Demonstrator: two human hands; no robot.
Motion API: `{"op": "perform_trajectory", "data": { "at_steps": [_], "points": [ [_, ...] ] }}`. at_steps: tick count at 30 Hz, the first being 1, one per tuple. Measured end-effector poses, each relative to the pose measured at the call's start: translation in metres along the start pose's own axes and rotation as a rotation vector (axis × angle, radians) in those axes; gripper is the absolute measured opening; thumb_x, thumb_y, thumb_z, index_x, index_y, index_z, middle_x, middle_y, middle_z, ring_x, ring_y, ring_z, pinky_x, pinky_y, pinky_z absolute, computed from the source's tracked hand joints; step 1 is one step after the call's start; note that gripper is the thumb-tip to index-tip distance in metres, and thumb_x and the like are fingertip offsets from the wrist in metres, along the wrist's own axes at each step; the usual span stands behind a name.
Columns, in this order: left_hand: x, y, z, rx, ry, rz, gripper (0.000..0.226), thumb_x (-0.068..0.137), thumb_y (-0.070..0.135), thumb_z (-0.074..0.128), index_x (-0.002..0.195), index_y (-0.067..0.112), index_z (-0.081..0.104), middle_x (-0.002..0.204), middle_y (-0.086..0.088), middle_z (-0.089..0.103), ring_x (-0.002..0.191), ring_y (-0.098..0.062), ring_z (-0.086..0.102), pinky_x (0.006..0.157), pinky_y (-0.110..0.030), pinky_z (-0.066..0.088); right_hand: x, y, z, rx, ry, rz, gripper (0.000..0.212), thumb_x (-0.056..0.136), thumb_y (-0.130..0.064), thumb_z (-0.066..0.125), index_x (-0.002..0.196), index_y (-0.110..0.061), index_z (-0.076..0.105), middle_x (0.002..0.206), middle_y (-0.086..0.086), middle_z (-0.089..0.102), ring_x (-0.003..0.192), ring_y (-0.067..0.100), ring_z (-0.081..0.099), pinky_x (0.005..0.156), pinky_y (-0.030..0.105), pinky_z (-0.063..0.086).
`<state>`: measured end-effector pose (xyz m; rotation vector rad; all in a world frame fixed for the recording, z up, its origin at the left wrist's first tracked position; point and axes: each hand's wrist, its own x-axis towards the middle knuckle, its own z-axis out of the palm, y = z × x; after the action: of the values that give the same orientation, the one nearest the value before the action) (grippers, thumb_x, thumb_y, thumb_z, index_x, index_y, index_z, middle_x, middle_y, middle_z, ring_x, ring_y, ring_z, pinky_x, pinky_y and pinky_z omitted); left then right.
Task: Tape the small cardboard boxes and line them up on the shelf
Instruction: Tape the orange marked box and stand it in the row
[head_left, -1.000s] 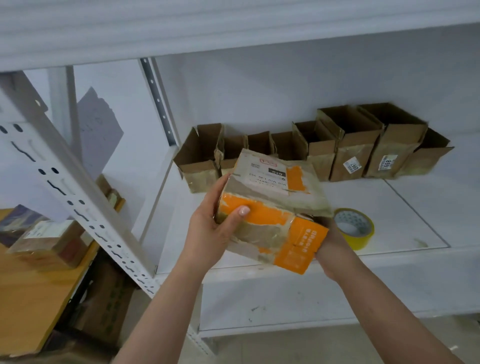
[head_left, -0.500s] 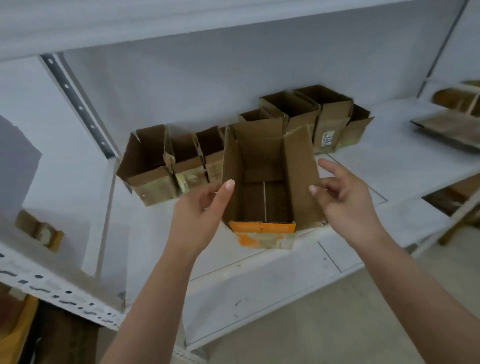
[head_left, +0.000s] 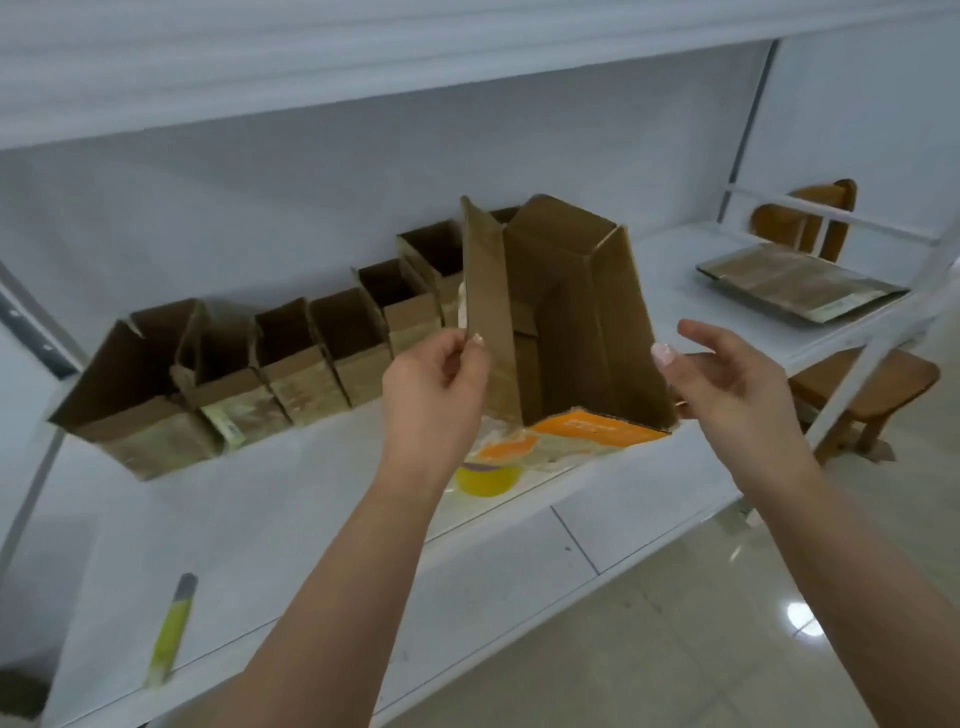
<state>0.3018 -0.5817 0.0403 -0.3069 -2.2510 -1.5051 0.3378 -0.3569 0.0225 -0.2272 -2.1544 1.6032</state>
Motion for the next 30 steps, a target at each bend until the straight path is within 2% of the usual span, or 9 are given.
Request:
{"op": "perform_trajectory", "data": {
  "at_steps": [2, 4, 9, 14, 17, 19, 21, 26, 30],
  "points": [
    [0.008, 0.014, 0.033, -0.049, -0.014, 0.011, 0.041, 0.098, 0.016, 0.052, 0.058, 0.021, 0.045, 0.047, 0.014, 0.04, 0.048, -0.004, 0.035, 0.047, -0.014, 0.028, 0.021, 0.018, -0.025, -0.037, -0.029, 0.066, 0.071, 0.072, -0.057, 0.067, 0.134, -0.026, 0.054, 0.094, -0.014, 0.067, 0.09, 0.004, 0.064, 0.083, 0.03, 0.053],
    [0.015, 0.026, 0.069, -0.103, -0.019, 0.02, 0.037, 0.099, 0.015, 0.051, 0.061, 0.017, 0.049, 0.049, 0.014, 0.04, 0.048, -0.002, 0.035, 0.048, -0.013, 0.029, 0.044, 0.033, -0.055, 0.021, -0.07, 0.148, 0.066, 0.073, -0.052, 0.069, 0.131, -0.025, 0.055, 0.093, -0.01, 0.068, 0.087, 0.007, 0.066, 0.072, 0.026, 0.056],
    [0.027, 0.034, 0.139, -0.124, -0.053, 0.035, 0.039, 0.099, 0.017, 0.05, 0.06, 0.019, 0.042, 0.05, 0.013, 0.035, 0.05, -0.003, 0.03, 0.048, -0.018, 0.028, 0.08, 0.062, -0.105, 0.01, -0.234, 0.208, 0.04, 0.071, -0.056, 0.066, 0.08, -0.017, 0.07, 0.07, -0.003, 0.071, 0.073, 0.009, 0.069, 0.059, 0.019, 0.056],
    [0.041, 0.033, 0.205, 0.007, -0.149, 0.004, 0.045, 0.098, 0.017, 0.053, 0.056, 0.029, 0.04, 0.046, 0.013, 0.041, 0.047, -0.005, 0.037, 0.05, -0.021, 0.027, 0.124, 0.098, -0.134, -0.166, -0.185, 0.29, 0.018, 0.094, -0.015, 0.061, 0.085, -0.002, 0.069, 0.081, 0.02, 0.07, 0.079, 0.026, 0.069, 0.061, 0.024, 0.058],
    [0.054, 0.019, 0.226, 0.16, -0.197, 0.011, 0.044, 0.097, 0.021, 0.056, 0.057, 0.03, 0.04, 0.048, 0.01, 0.04, 0.048, -0.007, 0.04, 0.055, -0.025, 0.031, 0.15, 0.112, -0.136, -0.262, -0.157, 0.296, 0.019, 0.093, -0.014, 0.058, 0.085, 0.0, 0.067, 0.08, 0.023, 0.067, 0.08, 0.034, 0.067, 0.077, 0.048, 0.059],
    [0.067, 0.008, 0.234, 0.206, -0.228, -0.003, 0.042, 0.096, 0.023, 0.056, 0.058, 0.029, 0.042, 0.05, 0.01, 0.04, 0.049, -0.007, 0.04, 0.061, -0.03, 0.038, 0.166, 0.118, -0.13, -0.321, -0.153, 0.3, 0.018, 0.09, -0.016, 0.059, 0.086, -0.001, 0.068, 0.079, 0.022, 0.068, 0.08, 0.036, 0.066, 0.082, 0.057, 0.056],
    [0.081, -0.003, 0.243, 0.248, -0.281, -0.041, 0.039, 0.097, 0.027, 0.055, 0.059, 0.028, 0.045, 0.051, 0.01, 0.042, 0.051, -0.009, 0.041, 0.072, -0.04, 0.046, 0.18, 0.124, -0.125, -0.373, -0.148, 0.31, 0.017, 0.088, -0.017, 0.058, 0.084, -0.005, 0.069, 0.08, 0.018, 0.069, 0.079, 0.033, 0.066, 0.081, 0.058, 0.055],
    [0.116, -0.02, 0.277, 0.381, -0.462, -0.078, 0.034, 0.098, 0.044, 0.047, 0.071, 0.026, 0.055, 0.061, 0.009, 0.051, 0.068, -0.013, 0.052, 0.089, -0.047, 0.047, 0.213, 0.146, -0.123, -0.422, -0.087, 0.357, 0.012, 0.089, -0.014, 0.055, 0.084, -0.012, 0.066, 0.083, 0.015, 0.069, 0.079, 0.03, 0.065, 0.082, 0.056, 0.055],
    [0.133, -0.034, 0.292, 0.483, -0.555, -0.115, 0.042, 0.098, 0.056, 0.039, 0.102, 0.026, 0.067, 0.096, 0.008, 0.069, 0.099, -0.013, 0.062, 0.104, -0.053, 0.038, 0.246, 0.17, -0.123, -0.389, -0.053, 0.414, 0.013, 0.09, -0.017, 0.055, 0.083, -0.024, 0.063, 0.078, 0.009, 0.068, 0.078, 0.026, 0.066, 0.083, 0.054, 0.055]
  ]
}}
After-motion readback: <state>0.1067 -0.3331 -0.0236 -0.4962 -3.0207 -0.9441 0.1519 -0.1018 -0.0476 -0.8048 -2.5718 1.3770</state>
